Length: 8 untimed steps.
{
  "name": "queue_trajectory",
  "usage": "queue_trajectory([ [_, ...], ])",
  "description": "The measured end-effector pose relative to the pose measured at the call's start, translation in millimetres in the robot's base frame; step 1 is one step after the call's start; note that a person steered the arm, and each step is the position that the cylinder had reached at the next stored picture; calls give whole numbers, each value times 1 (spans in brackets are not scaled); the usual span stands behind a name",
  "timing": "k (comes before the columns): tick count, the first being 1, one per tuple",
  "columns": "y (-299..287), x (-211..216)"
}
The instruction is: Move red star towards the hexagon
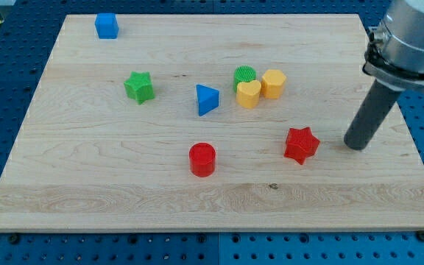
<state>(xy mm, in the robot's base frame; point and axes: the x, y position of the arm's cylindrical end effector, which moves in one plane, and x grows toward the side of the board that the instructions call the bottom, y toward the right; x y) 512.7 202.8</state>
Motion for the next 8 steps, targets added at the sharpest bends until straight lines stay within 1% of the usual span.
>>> queue_trajectory([
  [2,-47,56],
  [3,-65,35],
  [4,-65,8],
  [5,-66,-7],
  [6,-68,17],
  [8,-68,23],
])
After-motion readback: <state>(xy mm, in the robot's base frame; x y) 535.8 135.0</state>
